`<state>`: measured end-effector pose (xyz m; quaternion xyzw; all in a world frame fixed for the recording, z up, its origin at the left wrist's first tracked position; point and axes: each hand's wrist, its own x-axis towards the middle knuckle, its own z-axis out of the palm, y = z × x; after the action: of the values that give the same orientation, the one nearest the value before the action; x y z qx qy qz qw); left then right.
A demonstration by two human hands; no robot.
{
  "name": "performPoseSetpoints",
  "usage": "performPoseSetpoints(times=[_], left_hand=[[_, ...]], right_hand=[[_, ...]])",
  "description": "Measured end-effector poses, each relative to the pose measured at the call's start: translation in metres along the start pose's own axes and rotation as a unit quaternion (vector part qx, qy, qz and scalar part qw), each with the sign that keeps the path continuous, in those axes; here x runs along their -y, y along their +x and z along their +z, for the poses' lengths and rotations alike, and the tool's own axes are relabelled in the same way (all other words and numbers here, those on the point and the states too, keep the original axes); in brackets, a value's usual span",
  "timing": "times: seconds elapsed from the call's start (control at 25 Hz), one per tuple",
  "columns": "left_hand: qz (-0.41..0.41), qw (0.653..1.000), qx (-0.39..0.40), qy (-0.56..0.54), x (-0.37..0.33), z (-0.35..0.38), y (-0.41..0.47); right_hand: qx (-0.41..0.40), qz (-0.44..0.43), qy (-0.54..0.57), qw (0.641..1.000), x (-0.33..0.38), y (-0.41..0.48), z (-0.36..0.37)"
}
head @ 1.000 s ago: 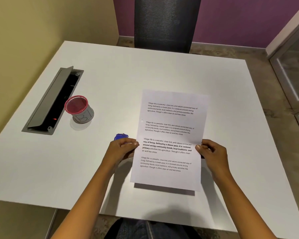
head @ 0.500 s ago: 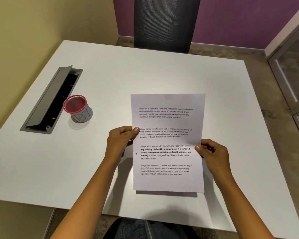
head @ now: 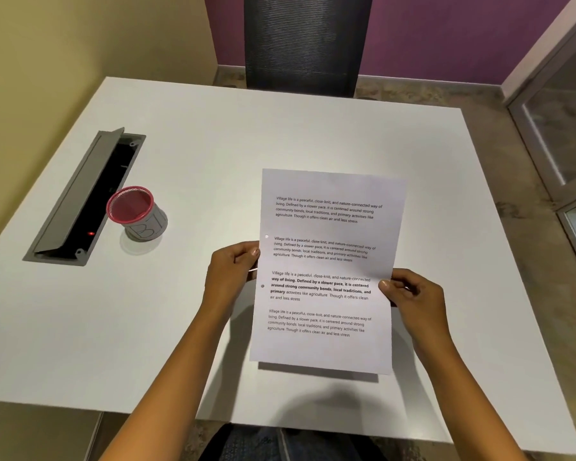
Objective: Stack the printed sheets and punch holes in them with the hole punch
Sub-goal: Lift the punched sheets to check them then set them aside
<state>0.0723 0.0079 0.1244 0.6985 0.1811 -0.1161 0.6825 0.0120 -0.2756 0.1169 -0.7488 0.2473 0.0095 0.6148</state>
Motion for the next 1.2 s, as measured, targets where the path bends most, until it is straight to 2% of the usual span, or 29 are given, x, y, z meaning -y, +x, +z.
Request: performPoseSetpoints(times=[0.24, 0.52, 0.92, 1.04, 1.2], left_hand=[[-0.017, 0.999, -0.039, 0.019, 0.010, 0.014, 0.004], [0.015, 0.994, -0.024, 0.110, -0.004, 0.056, 0.037], [0.050, 0.983, 0.031, 0.173, -0.030, 0.156, 0.144], [0.071, 0.979, 0.029, 0.187, -0.039, 0.191, 0.178], [0.044, 0.980, 0.011, 0.192, -0.036, 0.231, 0.211]], right_hand=[[-0.040, 0.015, 0.004, 0.999, -0.003, 0.018, -0.016], [-0.083, 0.064, 0.033, 0.994, -0.002, 0.058, -0.035], [-0.192, 0.101, -0.004, 0.976, 0.016, 0.186, -0.067], [-0.233, 0.108, -0.016, 0.966, 0.018, 0.225, -0.066], [-0.274, 0.120, -0.023, 0.954, 0.017, 0.272, -0.064]])
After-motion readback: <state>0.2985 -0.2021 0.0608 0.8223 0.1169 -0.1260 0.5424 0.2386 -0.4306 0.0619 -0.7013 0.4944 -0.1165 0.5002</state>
